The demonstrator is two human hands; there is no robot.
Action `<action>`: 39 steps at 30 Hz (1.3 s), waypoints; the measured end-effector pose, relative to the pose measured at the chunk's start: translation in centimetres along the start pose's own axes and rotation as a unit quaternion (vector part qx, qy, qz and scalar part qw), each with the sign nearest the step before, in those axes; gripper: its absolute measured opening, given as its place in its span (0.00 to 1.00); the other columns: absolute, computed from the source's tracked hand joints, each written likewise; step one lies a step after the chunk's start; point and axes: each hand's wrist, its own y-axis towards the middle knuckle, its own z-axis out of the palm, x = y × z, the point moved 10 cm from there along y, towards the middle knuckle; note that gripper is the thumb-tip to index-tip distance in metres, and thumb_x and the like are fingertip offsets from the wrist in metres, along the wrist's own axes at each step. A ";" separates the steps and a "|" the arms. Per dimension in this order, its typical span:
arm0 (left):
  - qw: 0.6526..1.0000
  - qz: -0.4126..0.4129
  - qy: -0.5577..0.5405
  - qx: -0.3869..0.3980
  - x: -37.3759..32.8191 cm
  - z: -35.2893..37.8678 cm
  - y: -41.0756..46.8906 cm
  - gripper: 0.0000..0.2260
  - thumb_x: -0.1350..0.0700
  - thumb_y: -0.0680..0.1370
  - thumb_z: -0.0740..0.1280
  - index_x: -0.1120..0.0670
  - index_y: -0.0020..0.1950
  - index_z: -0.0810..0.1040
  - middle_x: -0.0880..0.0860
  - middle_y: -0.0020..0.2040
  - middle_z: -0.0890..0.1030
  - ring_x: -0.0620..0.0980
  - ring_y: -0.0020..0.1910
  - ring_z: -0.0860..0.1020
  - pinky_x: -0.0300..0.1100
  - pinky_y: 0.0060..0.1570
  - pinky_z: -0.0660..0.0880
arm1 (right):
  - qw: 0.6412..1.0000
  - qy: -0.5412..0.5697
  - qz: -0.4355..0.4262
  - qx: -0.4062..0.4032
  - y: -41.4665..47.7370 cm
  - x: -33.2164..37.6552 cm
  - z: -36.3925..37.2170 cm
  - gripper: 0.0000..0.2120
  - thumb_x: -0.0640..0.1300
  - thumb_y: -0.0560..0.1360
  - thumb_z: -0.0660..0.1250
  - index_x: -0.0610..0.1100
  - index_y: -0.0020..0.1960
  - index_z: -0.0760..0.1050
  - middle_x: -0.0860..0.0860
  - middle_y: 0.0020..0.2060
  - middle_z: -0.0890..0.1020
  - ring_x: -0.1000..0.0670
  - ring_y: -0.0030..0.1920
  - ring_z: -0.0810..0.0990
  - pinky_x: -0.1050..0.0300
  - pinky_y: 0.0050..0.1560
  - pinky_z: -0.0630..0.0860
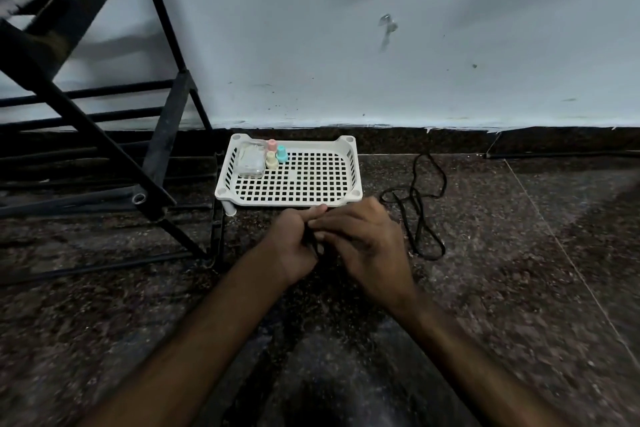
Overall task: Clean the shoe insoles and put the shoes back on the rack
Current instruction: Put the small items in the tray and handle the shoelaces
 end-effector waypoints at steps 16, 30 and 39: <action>0.987 -0.061 -0.150 0.022 1.4 -1.7 -0.7 0.19 0.62 0.83 0.54 0.60 0.74 0.63 0.64 0.64 0.77 0.59 0.44 0.84 0.49 0.34 0.82 | 0.995 0.003 -0.038 0.092 -2.8 2.5 2.9 0.10 0.41 0.71 0.74 0.45 0.52 0.82 0.54 0.48 0.82 0.49 0.50 0.77 0.47 0.49 0.75; 0.930 0.021 0.364 -0.047 -0.7 -5.8 -3.0 0.24 0.45 0.83 0.51 0.59 0.46 0.80 0.58 0.39 0.85 0.54 0.27 0.80 0.39 0.25 0.76 | 0.974 0.166 0.130 0.086 2.3 0.7 0.1 0.06 0.39 0.67 0.76 0.49 0.42 0.84 0.56 0.38 0.84 0.57 0.44 0.79 0.62 0.45 0.75; 0.880 0.298 0.356 0.097 -7.7 1.8 -3.9 0.26 0.34 0.76 0.52 0.47 0.65 0.75 0.46 0.61 0.80 0.43 0.62 0.76 0.46 0.64 0.72 | 0.971 0.170 0.168 0.016 6.6 0.3 -1.8 0.03 0.40 0.69 0.75 0.44 0.43 0.84 0.53 0.39 0.85 0.56 0.40 0.83 0.60 0.42 0.77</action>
